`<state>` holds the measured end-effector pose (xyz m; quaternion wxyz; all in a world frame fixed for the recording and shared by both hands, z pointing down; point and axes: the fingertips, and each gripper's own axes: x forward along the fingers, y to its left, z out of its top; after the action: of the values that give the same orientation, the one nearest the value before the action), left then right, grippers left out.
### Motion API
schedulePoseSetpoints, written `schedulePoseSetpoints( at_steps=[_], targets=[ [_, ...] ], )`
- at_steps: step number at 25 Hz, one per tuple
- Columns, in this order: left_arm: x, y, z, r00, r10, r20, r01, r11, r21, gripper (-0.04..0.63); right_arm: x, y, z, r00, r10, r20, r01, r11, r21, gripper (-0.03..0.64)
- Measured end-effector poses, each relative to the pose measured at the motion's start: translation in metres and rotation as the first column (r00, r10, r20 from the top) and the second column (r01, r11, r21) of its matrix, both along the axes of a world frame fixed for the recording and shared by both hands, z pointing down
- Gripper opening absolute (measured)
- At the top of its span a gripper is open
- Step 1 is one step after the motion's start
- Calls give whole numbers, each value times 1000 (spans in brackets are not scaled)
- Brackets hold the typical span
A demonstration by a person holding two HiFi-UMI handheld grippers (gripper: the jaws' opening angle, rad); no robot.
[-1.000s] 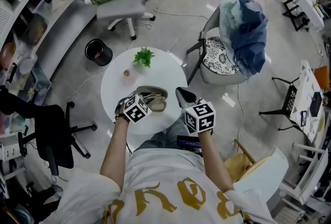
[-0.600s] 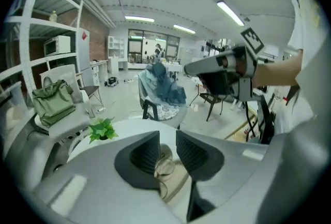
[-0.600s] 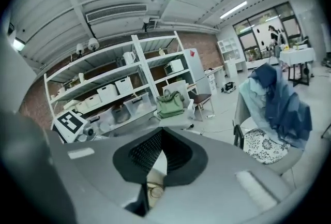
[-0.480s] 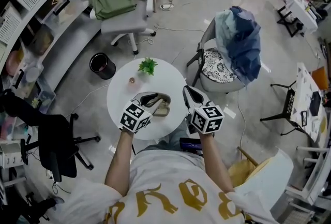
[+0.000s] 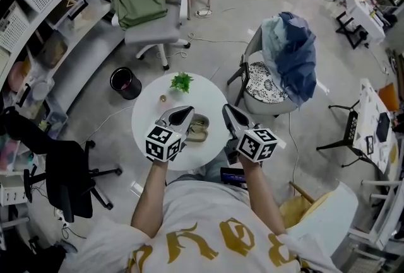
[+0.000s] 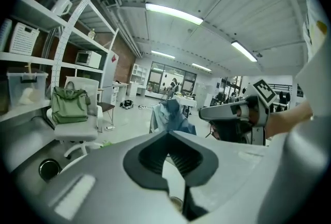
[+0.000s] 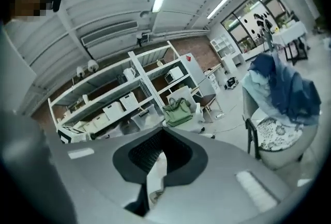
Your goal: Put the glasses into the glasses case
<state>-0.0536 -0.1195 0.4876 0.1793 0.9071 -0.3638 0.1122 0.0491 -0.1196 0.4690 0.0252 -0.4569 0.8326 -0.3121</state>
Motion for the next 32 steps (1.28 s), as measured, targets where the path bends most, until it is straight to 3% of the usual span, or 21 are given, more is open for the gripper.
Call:
schedulePoseSetpoints(
  at_steps=[2, 7, 16, 27, 32],
  targets=[
    [-4, -2, -2, 1000, -17, -2, 17, 1000, 8, 0, 1, -1, 1, 998, 2, -70, -1, 1000, 8, 23],
    [-13, -4, -4, 998, -40, -42, 40, 999, -1, 0, 0, -1, -3, 992, 2, -125, 2, 1000, 31, 23],
    [-20, -2, 5, 998, -62, -6, 62, 998, -16, 0, 1, 5, 1, 991, 5, -134, -2, 1000, 23, 23],
    [-22, 2, 9, 997, -62, -51, 60, 997, -48, 0, 2, 9, 7, 989, 6, -149, -4, 1000, 12, 23],
    [-21, 3, 14, 999, -51, -17, 51, 997, -52, 0, 2, 10, 11, 988, 2, -154, -1, 1000, 6, 23]
  ],
)
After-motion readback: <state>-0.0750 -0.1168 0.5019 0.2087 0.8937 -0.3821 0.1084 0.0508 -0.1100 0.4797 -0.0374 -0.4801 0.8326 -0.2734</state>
